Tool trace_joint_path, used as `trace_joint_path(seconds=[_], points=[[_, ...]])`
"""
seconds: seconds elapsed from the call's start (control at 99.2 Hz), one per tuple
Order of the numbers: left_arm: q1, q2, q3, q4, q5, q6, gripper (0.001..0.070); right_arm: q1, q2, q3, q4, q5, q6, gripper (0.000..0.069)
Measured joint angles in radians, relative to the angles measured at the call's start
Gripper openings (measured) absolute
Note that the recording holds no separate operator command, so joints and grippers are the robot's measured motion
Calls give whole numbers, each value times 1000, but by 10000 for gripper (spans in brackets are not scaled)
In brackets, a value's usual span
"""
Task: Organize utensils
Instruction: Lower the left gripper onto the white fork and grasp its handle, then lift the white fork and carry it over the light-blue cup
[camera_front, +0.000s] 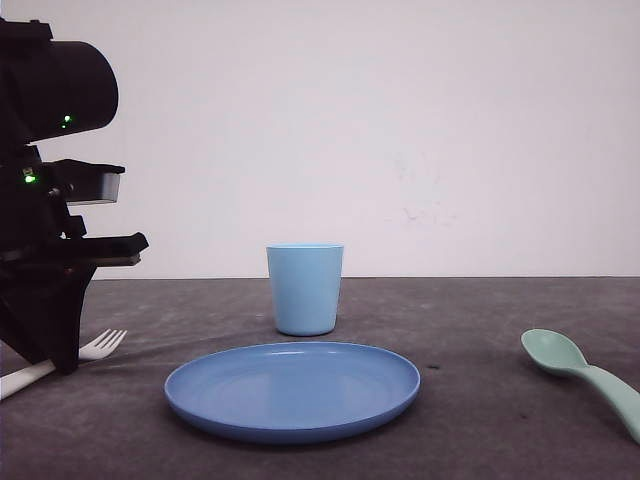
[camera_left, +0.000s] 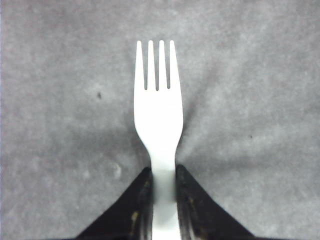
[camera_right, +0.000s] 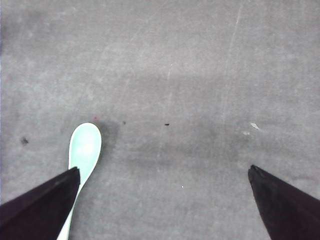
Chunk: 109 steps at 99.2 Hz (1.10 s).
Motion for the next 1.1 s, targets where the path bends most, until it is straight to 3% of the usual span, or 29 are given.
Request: trace_joint_path(seconds=[0.222,0.403,0.686,1.099], points=[[-11,-63,0,71,-2,0,43,0,0,0,0,0,0,680],[-27,-201,0,228,47,0,43,0,0,0,0,0,0,680],[-56,-291,0,651,206,-2,43,0,0,0,0,0,0,680],[-84,-78,0,1202,214,-3,43,0,0,0,0,0,0,680]])
